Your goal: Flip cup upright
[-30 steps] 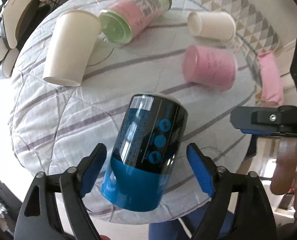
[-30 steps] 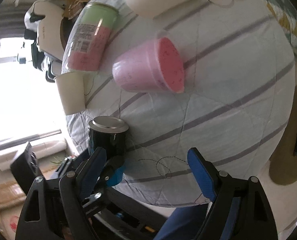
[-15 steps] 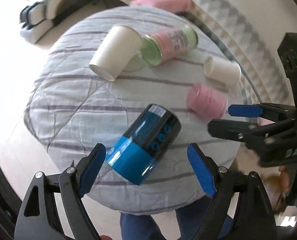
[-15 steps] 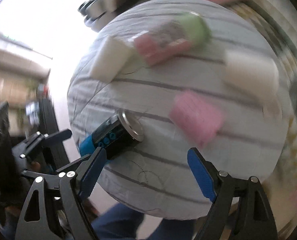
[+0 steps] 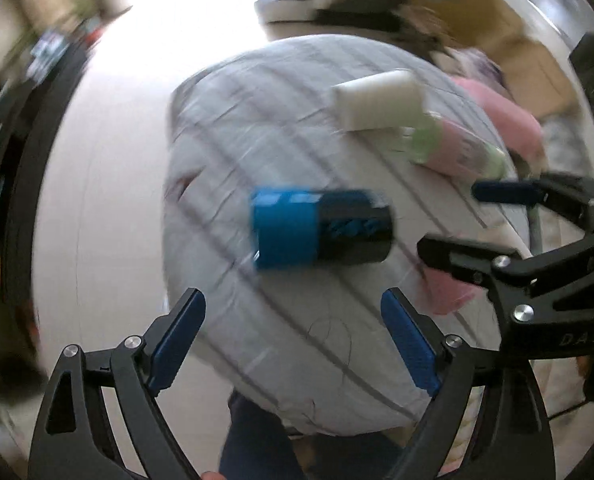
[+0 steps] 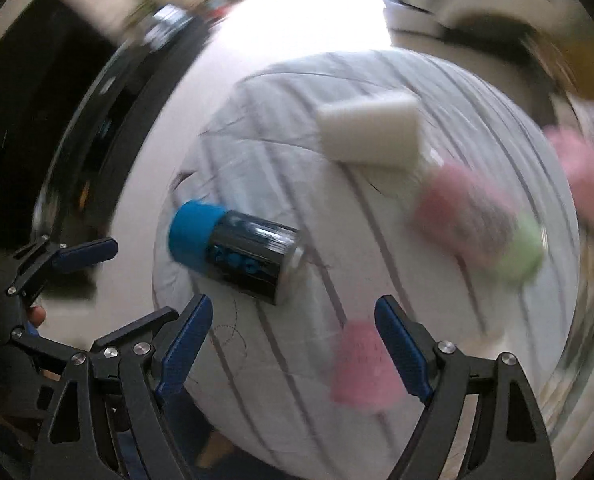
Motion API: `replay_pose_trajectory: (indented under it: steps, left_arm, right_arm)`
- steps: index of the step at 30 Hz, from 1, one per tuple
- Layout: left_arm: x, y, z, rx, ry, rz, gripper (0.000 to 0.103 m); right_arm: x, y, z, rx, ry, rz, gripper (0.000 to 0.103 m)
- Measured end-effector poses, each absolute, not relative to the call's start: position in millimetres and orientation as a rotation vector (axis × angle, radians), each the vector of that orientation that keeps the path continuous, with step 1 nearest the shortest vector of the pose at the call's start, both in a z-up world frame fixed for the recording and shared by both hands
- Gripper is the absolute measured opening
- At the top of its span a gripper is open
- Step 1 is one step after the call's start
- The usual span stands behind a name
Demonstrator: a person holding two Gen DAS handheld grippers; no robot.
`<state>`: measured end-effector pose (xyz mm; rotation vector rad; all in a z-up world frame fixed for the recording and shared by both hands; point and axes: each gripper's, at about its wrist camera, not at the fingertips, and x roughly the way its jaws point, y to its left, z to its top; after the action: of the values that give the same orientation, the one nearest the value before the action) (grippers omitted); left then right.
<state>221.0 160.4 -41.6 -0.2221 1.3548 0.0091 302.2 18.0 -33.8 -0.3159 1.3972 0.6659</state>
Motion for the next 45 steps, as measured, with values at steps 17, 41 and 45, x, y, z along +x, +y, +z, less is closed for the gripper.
replay_pose_trajectory:
  steps: [17,41,45]
  left_arm:
    - [164.3,169.7,-113.1,-0.66,1.396,0.238,0.095]
    - [209.4,123.9,-97.3,-0.576,1.287,0.052,0.095]
    - [227.5,107.7,-91.2,-0.49,1.245,0.027,0.095]
  right_arm:
    - [280.9,143.0,-108.0,-1.107,1.335,1.083,0.084]
    - [333.7,83.7,-89.1,-0.325,1.418,0.838,0.071]
    - [339.0,55.9,-72.7,-0.206,1.323,0.764,0.071]
